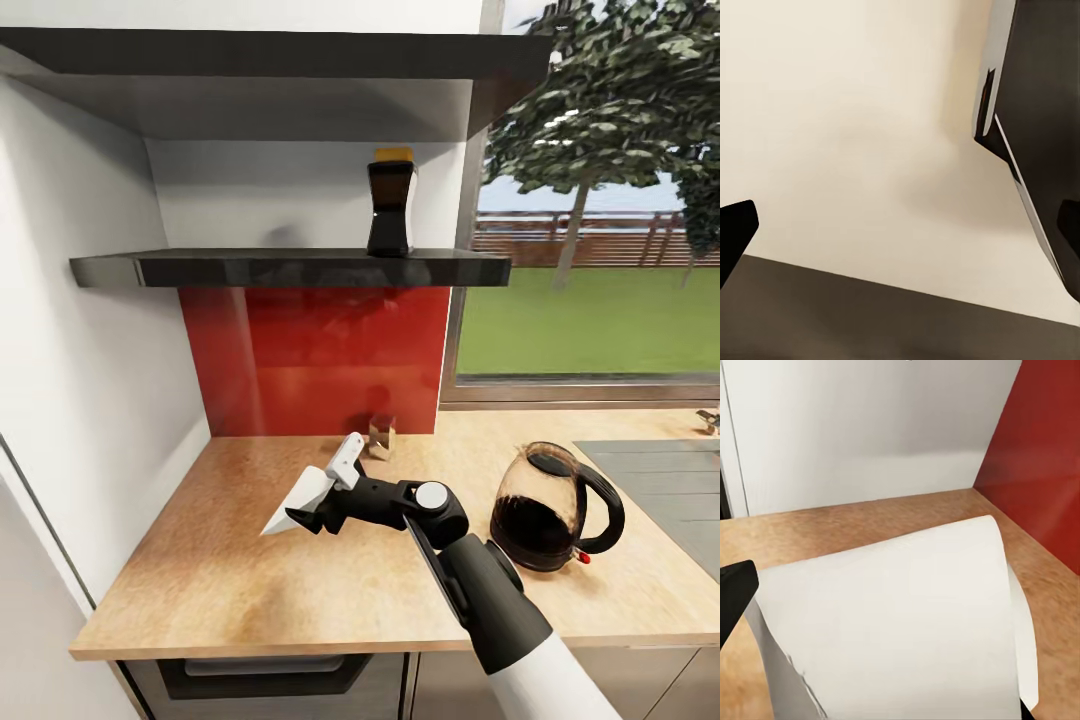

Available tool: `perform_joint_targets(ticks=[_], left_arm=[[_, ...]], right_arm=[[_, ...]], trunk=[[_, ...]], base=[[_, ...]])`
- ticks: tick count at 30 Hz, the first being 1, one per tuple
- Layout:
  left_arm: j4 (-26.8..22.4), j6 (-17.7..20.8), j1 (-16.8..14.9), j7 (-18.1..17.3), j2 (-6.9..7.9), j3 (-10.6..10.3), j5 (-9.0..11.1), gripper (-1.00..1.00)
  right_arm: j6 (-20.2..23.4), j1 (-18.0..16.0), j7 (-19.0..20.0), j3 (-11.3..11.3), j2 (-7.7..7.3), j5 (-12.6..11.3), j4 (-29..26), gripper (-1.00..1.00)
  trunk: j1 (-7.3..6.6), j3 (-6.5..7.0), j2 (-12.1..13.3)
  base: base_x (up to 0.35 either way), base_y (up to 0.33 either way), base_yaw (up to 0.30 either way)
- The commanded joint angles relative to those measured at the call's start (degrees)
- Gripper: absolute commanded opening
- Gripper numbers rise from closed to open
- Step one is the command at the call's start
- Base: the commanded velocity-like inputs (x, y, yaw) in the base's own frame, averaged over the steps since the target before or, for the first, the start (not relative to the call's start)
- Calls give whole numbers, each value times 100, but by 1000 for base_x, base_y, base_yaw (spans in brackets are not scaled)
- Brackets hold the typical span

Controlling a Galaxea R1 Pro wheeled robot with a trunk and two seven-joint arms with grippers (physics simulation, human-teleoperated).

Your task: Set up a coffee station on the kitchen countertop: keep the coffee maker on the countertop, move the bottle of coffee from the kitchen shelf to the counter next to the coffee maker, place a paper coffee filter on top of the coffee maker, put the saucer next to the coffee maker with the coffee cup on the saucer, and place the electric kettle next to the coffee maker.

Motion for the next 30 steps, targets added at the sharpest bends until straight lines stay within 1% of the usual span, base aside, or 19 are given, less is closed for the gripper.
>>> perform_joint_targets(ticks=[1,5,23,30], left_arm=[[-3,9,1,9,0,25,8,100],[-3,9,1,9,-6,23,7,100],[-3,9,1,10,-10,19,-11,100],[-5,9,-5,9,-12,16,-11,100]], right_arm=[[31,-1,39,-5,-4,26,-7,-100],[31,2,39,-5,-27,23,-8,-100],[33,4,39,-5,-29,32,-8,-100],[33,7,39,-5,-29,32,-7,-100]], trunk=[[2,-1,-3],[2,-1,-3],[2,-1,-3],[2,-1,-3]], base=[[0,0,0],[0,0,0],[-3,0,0],[-262,0,0]])
